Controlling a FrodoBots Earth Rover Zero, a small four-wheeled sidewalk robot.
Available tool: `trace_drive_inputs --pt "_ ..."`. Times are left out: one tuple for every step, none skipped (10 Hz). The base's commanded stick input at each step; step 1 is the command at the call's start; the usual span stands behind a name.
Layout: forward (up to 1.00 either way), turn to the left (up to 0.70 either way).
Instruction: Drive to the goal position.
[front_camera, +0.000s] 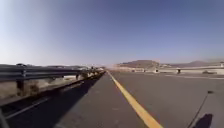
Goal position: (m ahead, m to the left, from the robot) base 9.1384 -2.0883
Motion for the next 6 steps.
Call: trace_drive_inputs --pt "0.85 0.00" --pt "0.85 0.00" --pt "0.85 0.00" --pt "0.85 0.00" --pt "0.85 0.00" --pt "0.85 0.00"
